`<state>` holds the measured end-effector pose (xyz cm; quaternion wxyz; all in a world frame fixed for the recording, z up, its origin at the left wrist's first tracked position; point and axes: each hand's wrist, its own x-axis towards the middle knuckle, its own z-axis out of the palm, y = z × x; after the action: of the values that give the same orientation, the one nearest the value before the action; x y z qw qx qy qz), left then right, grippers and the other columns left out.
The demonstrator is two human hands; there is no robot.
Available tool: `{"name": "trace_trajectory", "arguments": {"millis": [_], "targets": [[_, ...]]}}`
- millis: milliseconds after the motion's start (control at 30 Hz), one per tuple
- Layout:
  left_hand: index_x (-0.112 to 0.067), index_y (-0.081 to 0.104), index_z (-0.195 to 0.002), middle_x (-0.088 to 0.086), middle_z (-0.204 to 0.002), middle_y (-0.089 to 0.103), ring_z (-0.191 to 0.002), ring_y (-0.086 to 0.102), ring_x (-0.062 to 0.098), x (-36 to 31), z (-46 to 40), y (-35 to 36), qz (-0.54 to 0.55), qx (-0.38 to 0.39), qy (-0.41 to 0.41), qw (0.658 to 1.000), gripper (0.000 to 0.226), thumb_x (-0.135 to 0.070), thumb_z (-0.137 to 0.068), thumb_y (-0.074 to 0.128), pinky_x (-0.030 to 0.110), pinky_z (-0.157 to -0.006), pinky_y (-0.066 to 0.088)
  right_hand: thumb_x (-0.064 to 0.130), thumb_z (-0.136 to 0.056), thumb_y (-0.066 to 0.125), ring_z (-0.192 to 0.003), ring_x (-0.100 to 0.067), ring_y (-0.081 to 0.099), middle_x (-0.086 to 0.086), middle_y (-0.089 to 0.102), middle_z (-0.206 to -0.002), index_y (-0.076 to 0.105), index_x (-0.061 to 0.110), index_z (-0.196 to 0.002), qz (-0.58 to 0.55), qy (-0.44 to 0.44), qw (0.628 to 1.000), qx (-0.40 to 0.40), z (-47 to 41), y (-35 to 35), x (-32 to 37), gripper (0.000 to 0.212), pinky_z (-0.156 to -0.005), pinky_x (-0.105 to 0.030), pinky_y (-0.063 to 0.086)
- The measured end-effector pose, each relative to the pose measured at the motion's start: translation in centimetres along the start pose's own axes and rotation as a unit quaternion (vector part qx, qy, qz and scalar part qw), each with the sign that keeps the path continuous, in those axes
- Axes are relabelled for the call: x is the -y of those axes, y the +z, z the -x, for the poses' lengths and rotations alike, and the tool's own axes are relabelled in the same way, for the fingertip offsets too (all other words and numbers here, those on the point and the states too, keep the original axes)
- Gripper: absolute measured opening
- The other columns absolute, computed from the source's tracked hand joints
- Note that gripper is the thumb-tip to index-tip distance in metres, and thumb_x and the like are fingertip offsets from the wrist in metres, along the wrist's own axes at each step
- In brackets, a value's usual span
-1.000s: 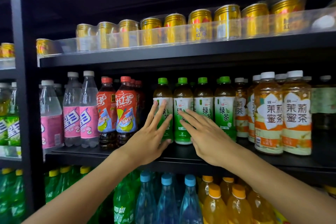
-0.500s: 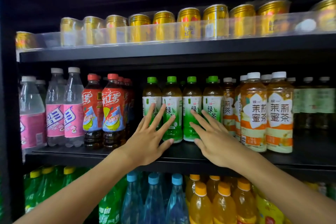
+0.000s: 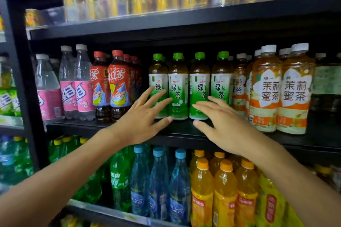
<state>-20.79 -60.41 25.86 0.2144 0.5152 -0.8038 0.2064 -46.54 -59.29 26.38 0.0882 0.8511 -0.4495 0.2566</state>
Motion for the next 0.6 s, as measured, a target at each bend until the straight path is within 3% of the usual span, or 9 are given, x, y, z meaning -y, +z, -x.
{"name": "trace_trajectory", "arguments": {"millis": [100,167,333,467,600], "targets": [[-0.029,0.034,-0.157,-0.012,-0.167,0.022,-0.157,0.001,0.011,0.6,5.1,-1.4,-0.019,-0.044,0.000,0.999,0.072,-0.068,-0.097,0.029,0.035,-0.127,0.007,0.051,-0.102,0.042,-0.148,0.002,0.013,0.025,0.028,-0.158,0.028,0.040,-0.155,-0.063,-0.067,0.996,-0.022,2.1,-0.1,2.4,0.056,-0.116,-0.020,0.012],[-0.027,0.043,-0.154,-0.010,-0.163,0.034,-0.156,0.016,0.012,1.3,9.2,-2.1,-0.039,-0.045,-0.020,0.998,0.066,-0.064,-0.099,0.036,0.039,-0.127,0.018,0.050,-0.102,0.044,-0.144,0.007,0.015,0.028,0.029,-0.155,0.031,0.041,-0.154,-0.098,-0.132,0.986,-0.021,2.5,1.1,4.5,0.054,-0.112,-0.014,0.012],[-0.020,0.053,-0.147,0.001,-0.155,0.046,-0.148,0.037,0.024,4.2,20.9,-4.4,-0.098,0.031,-0.086,0.991,0.060,-0.057,-0.100,0.043,0.044,-0.121,0.032,0.043,-0.101,0.054,-0.142,-0.001,0.030,0.019,0.041,-0.152,0.043,0.033,-0.149,-0.194,-0.249,0.949,0.014,1.6,8.2,12.3,0.050,-0.118,-0.021,0.024],[-0.021,0.050,-0.149,0.002,-0.158,0.043,-0.149,0.036,0.026,6.3,31.8,-6.3,-0.126,0.095,-0.185,0.970,0.064,-0.062,-0.101,0.035,0.051,-0.118,0.036,0.044,-0.103,0.050,-0.145,0.001,0.022,0.022,0.033,-0.156,0.039,0.036,-0.151,-0.242,-0.293,0.920,0.101,1.8,14.8,20.3,0.050,-0.120,-0.024,0.022],[-0.030,0.043,-0.153,-0.005,-0.164,0.032,-0.153,0.025,0.019,8.6,43.4,-7.8,-0.167,0.173,-0.290,0.926,0.068,-0.069,-0.099,0.026,0.042,-0.122,0.021,0.045,-0.103,0.050,-0.144,0.002,0.020,0.023,0.029,-0.158,0.037,0.036,-0.152,-0.251,-0.319,0.893,0.195,2.7,20.9,29.1,0.051,-0.121,-0.024,0.019]]}}
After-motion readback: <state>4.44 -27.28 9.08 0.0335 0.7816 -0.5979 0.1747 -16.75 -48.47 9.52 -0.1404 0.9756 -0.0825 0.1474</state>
